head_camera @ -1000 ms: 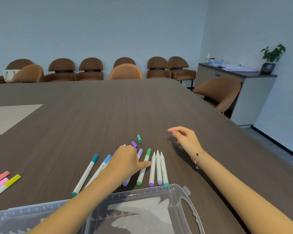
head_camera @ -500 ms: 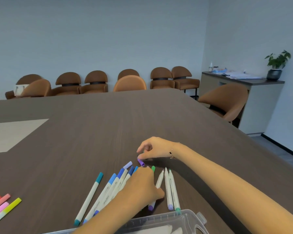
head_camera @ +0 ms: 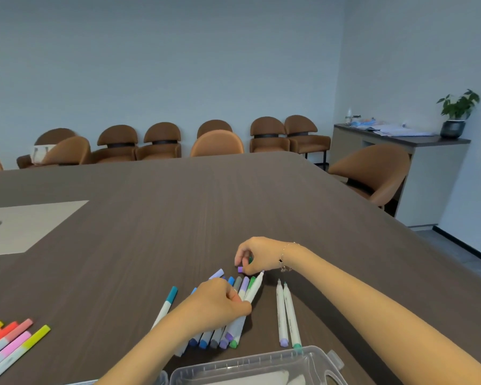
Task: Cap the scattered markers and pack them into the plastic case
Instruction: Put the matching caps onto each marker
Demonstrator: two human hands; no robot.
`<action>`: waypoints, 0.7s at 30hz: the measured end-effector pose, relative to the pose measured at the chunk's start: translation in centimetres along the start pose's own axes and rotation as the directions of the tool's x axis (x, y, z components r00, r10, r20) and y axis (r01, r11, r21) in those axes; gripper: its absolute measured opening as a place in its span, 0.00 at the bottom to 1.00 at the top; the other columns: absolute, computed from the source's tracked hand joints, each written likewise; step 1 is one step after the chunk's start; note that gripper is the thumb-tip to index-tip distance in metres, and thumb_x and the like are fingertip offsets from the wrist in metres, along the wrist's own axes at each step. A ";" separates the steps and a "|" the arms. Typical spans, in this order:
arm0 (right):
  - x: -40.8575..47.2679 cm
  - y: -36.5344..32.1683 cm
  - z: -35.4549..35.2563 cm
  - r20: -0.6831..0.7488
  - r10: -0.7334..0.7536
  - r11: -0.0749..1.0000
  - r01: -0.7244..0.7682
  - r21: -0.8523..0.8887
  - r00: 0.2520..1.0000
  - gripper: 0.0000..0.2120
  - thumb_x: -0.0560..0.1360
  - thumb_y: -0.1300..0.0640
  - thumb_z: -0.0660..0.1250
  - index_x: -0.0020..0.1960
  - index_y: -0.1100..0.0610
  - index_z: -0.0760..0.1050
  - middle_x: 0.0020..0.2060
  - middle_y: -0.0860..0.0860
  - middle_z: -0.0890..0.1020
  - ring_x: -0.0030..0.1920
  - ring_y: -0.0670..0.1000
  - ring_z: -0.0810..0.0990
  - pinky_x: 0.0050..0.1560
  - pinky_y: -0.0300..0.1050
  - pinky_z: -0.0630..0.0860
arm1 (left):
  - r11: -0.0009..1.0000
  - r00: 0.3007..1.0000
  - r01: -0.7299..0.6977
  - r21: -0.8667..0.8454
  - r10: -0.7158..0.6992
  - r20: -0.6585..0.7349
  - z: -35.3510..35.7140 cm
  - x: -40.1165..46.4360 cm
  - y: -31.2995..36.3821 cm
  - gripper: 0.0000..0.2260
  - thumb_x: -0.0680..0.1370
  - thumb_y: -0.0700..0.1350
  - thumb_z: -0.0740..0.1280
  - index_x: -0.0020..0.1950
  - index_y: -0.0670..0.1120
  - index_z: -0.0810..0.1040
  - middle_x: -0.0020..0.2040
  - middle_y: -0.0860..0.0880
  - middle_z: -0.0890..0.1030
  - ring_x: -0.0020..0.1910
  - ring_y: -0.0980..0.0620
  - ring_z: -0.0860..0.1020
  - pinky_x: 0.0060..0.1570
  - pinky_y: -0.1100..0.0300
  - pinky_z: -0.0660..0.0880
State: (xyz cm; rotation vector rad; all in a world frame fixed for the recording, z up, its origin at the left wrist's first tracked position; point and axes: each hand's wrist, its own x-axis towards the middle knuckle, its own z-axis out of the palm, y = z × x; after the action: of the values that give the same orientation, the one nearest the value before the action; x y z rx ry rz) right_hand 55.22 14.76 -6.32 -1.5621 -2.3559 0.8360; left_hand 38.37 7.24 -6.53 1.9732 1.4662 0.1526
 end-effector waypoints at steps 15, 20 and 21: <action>-9.1 3.3 2.6 -0.302 0.378 0.133 0.271 0.953 0.875 0.11 0.76 0.64 0.65 0.58 0.58 0.76 0.53 0.56 0.83 0.53 0.52 0.83 0.51 0.42 0.80 | 0.982 0.999 -0.033 -0.187 0.036 0.016 0.2 -1.2 2.0 0.06 0.79 0.49 0.64 0.46 0.48 0.78 0.43 0.51 0.84 0.24 0.59 0.74 0.29 0.71 0.69; -8.7 2.3 2.4 -0.324 0.364 0.193 0.270 0.943 0.873 0.11 0.76 0.62 0.66 0.58 0.59 0.77 0.52 0.55 0.84 0.53 0.53 0.83 0.55 0.46 0.79 | 0.972 0.998 -0.050 -0.230 0.039 -0.049 0.8 -0.8 2.5 0.06 0.78 0.49 0.66 0.49 0.48 0.80 0.39 0.53 0.82 0.24 0.57 0.72 0.27 0.71 0.69; -8.6 2.3 2.4 -0.323 0.360 0.222 0.255 0.941 0.875 0.11 0.76 0.61 0.66 0.58 0.59 0.77 0.52 0.55 0.84 0.53 0.53 0.83 0.56 0.47 0.79 | 0.972 0.998 -0.051 -0.231 0.039 -0.057 0.8 -0.8 2.6 0.06 0.78 0.49 0.66 0.49 0.48 0.80 0.39 0.53 0.82 0.24 0.57 0.72 0.27 0.71 0.69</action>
State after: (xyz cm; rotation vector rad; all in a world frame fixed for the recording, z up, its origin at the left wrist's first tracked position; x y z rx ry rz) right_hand 59.58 6.83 -8.33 -0.9993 -0.8660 1.3465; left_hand 40.51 5.82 -5.45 1.8249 1.3686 0.3806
